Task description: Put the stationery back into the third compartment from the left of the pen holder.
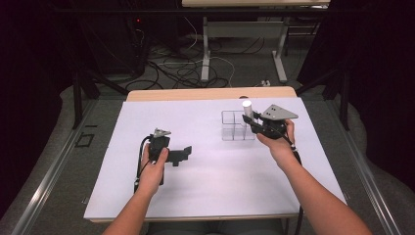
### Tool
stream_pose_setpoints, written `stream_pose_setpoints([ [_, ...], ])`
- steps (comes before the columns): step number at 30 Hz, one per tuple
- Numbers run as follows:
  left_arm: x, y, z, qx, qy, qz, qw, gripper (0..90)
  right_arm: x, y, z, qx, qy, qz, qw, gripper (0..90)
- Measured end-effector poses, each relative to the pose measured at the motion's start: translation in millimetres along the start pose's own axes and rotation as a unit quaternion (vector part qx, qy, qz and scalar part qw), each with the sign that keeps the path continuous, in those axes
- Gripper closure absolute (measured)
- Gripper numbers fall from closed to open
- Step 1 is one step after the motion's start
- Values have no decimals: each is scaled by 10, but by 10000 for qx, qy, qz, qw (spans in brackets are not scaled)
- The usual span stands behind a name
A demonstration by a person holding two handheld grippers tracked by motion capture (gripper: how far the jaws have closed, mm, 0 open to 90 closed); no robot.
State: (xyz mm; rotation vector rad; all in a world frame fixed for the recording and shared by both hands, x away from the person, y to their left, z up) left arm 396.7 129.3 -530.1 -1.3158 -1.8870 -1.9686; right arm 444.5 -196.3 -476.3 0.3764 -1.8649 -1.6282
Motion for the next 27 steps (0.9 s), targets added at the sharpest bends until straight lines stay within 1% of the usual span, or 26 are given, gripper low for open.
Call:
stream_pose_setpoints([
  [4, 1, 1, 1, -8, 1, -1, 10000, 4, -72, 38, -46, 20, -51, 60, 10000, 702],
  [6, 0, 1, 3, -10, 5, -1, 10000, 4, -116, 43, -67, -17, -97, 6, 10000, 703],
  [8, -1, 1, 6, -11, 1, -7, 10000, 4, -149, 32, -86, -129, -120, 40, 9998, 702],
  [10, -1, 0, 7, -5, 2, -9, 10000, 4, -188, 16, -118, -183, -160, 52, 9997, 702],
  [14, -10, -9, 10, -5, 10, 17, 10000, 4, -260, -47, -185, -454, -224, 97, 9987, 702],
  [15, -11, -11, 11, -1, 5, 36, 10000, 4, -283, -66, -200, -528, -281, 84, 9982, 703],
  [16, -13, -13, 12, -9, 7, 35, 10000, 4, -296, -84, -216, -598, -290, 137, 9977, 702],
  [17, -12, -13, 12, -20, 14, 53, 10000, 4, -314, -98, -233, -615, -311, 125, 9975, 703],
  [18, -13, -13, 12, -18, 11, 50, 10000, 4, -328, -112, -240, -685, -301, 122, 9971, 702],
  [22, -11, -12, 13, 0, -1, 35, 10000, 4, -375, -162, -259, -739, -407, 175, 9963, 703],
  [24, -10, -15, 15, 3, 3, 28, 10000, 4, -387, -191, -264, -709, -454, 221, 9962, 702],
  [25, -10, -16, 15, 1, 3, 30, 10000, 4, -392, -209, -265, -693, -521, 236, 9960, 703],
  [27, -9, -18, 16, 5, 6, 43, 10000, 4, -391, -237, -270, -706, -548, 311, 9955, 702],
])
Point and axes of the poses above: each handheld gripper's, and its own axes: x roughly backward along the jaws, y roughly out of its top, z roughly to its left, the point moved 3 cm from there along -x, roughly forward along the jaws, and after that the axes turned 6 degrees about -x, right-handed, at the moved point
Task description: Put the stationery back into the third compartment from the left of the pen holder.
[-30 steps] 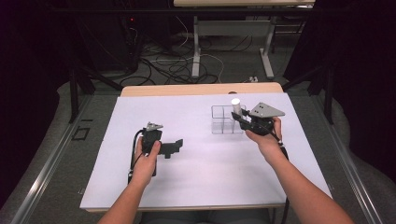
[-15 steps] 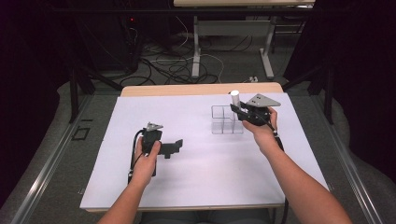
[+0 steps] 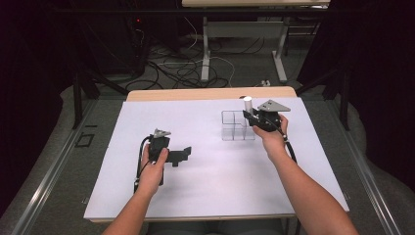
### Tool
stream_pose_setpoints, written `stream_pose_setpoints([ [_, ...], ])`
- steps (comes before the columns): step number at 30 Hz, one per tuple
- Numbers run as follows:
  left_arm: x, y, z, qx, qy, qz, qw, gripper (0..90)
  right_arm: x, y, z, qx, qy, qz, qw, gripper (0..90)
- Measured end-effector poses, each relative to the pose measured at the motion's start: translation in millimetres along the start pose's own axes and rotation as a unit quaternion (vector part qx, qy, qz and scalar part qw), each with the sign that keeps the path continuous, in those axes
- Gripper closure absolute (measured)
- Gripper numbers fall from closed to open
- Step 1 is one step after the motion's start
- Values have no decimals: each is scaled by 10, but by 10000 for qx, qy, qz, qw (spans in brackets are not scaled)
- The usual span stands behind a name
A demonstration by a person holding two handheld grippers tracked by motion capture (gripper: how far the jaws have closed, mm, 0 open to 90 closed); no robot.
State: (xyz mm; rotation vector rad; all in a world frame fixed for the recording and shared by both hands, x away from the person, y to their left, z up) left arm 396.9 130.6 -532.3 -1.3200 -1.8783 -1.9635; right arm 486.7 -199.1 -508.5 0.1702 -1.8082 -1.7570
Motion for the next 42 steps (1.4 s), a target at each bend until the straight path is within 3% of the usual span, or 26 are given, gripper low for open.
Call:
stream_pose_setpoints([
  [13, -6, 3, -1, -10, 6, 6, 10000, 4, -19, -163, -51, -79, -121, 103, 9998, 702],
  [24, -7, 3, 0, 12, 9, -2, 10000, 4, -28, -180, -55, -104, -135, 131, 9998, 692],
  [28, -3, 6, -1, 17, 5, -13, 10000, 4, -10, -157, -53, -127, -264, 24, 9996, 575],
  [33, 9, 8, 11, 24, 21, -9, 10000, 4, 112, -85, 9, -80, -179, -194, 9996, 448],
  [36, 12, 8, 18, 28, 34, -24, 10000, 4, 209, -54, 39, -63, -204, -242, 9995, 420],
  [42, 21, 9, 28, 31, 60, -42, 10000, 4, 402, -24, 88, -276, -157, -1, 9995, 260],
])
Point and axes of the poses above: each handheld gripper's, and its own axes: x roughly backward along the jaws, y roughly out of its top, z roughly to its left, the point moved 3 cm from there along -x, roughly forward along the jaws, and after that the axes turned 6 degrees about -x, right-handed, at the moved point
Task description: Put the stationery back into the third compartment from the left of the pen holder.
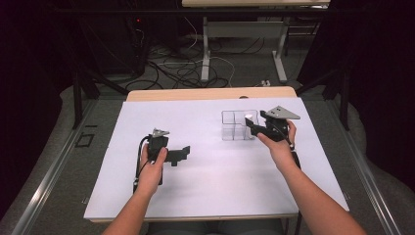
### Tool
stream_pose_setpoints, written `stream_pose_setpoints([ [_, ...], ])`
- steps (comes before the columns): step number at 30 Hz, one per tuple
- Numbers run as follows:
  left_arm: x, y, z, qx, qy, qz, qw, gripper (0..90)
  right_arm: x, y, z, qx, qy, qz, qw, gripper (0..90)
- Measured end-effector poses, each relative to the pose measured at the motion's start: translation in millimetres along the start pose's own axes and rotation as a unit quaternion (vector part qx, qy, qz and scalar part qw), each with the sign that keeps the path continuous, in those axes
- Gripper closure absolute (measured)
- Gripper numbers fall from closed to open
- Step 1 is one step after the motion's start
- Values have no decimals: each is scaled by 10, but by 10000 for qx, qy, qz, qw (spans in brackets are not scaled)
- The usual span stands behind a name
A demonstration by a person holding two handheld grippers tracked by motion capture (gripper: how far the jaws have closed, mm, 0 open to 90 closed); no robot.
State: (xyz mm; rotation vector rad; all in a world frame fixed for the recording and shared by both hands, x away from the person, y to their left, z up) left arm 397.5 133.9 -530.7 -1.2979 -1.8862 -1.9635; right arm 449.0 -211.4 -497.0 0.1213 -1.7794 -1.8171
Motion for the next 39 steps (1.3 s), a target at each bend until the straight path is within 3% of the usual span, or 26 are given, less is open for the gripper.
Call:
stream_pose_setpoints([
  [3, 4, -1, 4, 7, 9, -10, 10000, 4, 86, -30, 25, 54, -61, 373, 9993, 142],
  [4, 7, -2, 9, -4, 14, -12, 10000, 4, 115, -43, 40, 78, -88, 434, 9990, 143],
  [6, 15, -2, 14, -1, 21, -12, 10000, 4, 172, -55, 66, 37, -53, 433, 9990, 117],
  [9, 29, -3, 27, -3, 34, -36, 10000, 4, 245, -69, 96, 96, 2, 440, 9990, 0],
  [14, 52, -29, 50, -7, 32, -65, 10000, 4, 357, -118, 141, 122, 54, 529, 9985, 0],
  [21, 92, -54, 81, -72, 104, -123, 9998, 4, 487, -230, 123, -48, 81, 642, 9979, 0],
  [28, 135, -69, 119, -59, 126, -215, 9997, 4, 596, -321, -1, -166, -33, 676, 9976, 0],
  [33, 141, -65, 127, -93, 110, -237, 9996, 4, 630, -427, -140, -186, -292, 724, 9968, 0],
  [39, 135, -55, 133, -107, 97, -285, 9995, 4, 628, -530, -291, -302, -440, 829, 9951, 0],
])
Point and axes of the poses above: each handheld gripper's, and its own axes: x roughly backward along the jaws, y roughly out of its top, z roughly to its left, the point moved 3 cm from there along -x, roughly forward along the jaws, and after that the axes turned 6 degrees about -x, right-handed, at the moved point
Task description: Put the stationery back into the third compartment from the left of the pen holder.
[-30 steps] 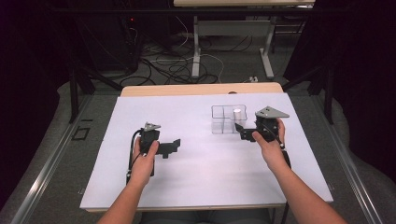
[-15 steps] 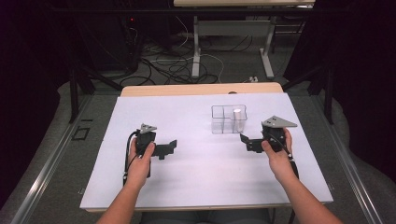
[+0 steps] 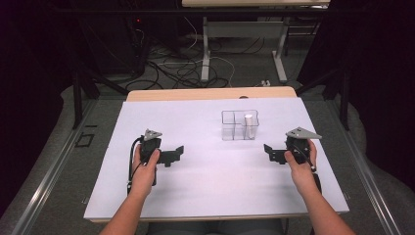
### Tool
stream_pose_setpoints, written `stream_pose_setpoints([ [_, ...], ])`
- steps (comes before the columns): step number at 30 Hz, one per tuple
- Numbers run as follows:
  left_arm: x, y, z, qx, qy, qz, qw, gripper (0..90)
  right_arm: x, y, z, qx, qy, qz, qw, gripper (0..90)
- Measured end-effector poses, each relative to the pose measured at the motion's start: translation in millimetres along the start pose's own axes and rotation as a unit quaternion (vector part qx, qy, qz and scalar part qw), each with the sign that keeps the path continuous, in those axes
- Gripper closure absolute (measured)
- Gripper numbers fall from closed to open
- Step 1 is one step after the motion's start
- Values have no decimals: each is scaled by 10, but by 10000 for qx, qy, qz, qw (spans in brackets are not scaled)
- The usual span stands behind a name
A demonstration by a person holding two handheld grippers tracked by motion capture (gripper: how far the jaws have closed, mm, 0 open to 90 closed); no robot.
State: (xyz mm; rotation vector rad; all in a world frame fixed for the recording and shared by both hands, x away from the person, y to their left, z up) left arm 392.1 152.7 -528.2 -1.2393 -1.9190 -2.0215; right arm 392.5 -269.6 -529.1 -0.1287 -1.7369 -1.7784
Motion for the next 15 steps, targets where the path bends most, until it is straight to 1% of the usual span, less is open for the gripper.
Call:
stream_pose_setpoints([
  [2, 4, -2, 10, -1, 6, 22, 10000, 4, 1, -19, -65, -34, -82, 29, 10000, 0],
  [4, 6, -4, 25, -6, 17, 9, 10000, 4, 0, -42, -121, -140, -119, 37, 9998, 0],
  [7, 7, -7, 46, 62, 37, -10, 10000, 4, -5, -75, -193, -249, -217, 62, 9994, 0],
  [9, 10, -10, 63, 57, 55, 2, 10000, 4, -7, -89, -213, -310, -229, 88, 9992, 0],
  [11, 9, -12, 73, 95, 50, -8, 9999, 4, -16, -96, -222, -344, -236, 86, 9991, 0],
  [15, 7, -18, 87, 115, 63, 6, 9999, 4, -21, -106, -233, -350, -259, 126, 9990, 0],
])
Point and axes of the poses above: each handheld gripper's, and its own axes: x roughly backward along the jaws, y roughly out of its top, z roughly to its left, the point moved 3 cm from there along -x, roughly forward along the jaws, and after that the axes turned 6 degrees about -x, right-handed, at the moved point
